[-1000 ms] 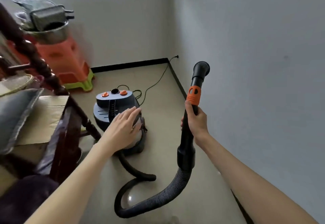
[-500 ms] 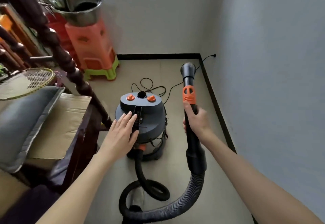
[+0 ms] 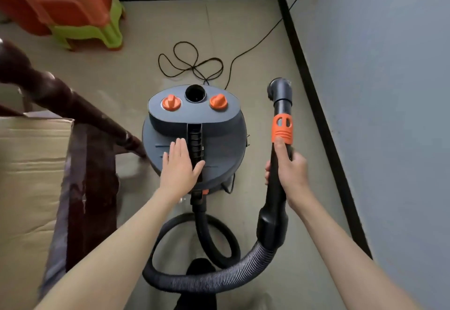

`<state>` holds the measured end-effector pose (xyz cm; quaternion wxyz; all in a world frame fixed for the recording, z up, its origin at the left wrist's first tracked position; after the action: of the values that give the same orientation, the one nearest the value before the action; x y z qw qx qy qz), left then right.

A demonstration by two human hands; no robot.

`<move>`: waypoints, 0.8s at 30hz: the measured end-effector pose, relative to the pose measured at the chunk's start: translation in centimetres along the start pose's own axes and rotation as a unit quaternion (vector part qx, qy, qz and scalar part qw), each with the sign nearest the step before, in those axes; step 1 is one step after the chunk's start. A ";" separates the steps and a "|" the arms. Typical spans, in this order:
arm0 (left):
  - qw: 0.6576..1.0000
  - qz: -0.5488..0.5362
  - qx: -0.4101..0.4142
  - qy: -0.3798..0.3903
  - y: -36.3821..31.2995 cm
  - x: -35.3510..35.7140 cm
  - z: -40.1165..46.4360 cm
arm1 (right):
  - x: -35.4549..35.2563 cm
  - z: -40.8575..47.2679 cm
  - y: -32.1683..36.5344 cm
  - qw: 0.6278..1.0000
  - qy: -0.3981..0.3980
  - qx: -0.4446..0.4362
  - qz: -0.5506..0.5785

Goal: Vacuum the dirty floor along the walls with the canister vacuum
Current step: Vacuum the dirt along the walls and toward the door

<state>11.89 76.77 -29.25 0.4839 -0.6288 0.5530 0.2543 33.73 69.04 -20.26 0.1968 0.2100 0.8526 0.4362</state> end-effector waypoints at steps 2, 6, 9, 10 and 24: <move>0.997 -0.070 -0.024 -0.001 0.0 1.5 1.1 | 0.5 0.5 -1.5 1.000 -0.007 0.015 0.010; 0.983 -0.157 -0.064 -0.070 -0.1 2.1 1.8 | 0.8 1.1 -3.4 0.999 -0.013 0.035 0.015; 0.984 -0.125 -0.090 -0.093 -0.7 1.9 1.6 | 0.3 1.4 -4.1 0.999 -0.022 0.038 0.021; 0.981 -0.142 -0.102 -0.088 -0.8 1.9 1.5 | 0.1 1.4 -4.2 0.999 -0.025 0.039 0.023; 0.986 -0.073 -0.138 -0.052 -2.5 4.3 -3.2 | -7.0 -1.6 -7.3 0.999 0.013 0.020 0.032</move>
<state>14.67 71.75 -30.82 0.4381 -0.7138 0.4394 0.3248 37.43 60.38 -24.37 0.1680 0.2354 0.8563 0.4280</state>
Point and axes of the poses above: each hand's wrist, its own z-axis towards the middle knuckle, its own x-axis out of the palm, y = z × x, the point moved 5 cm from there along z, towards the middle knuckle
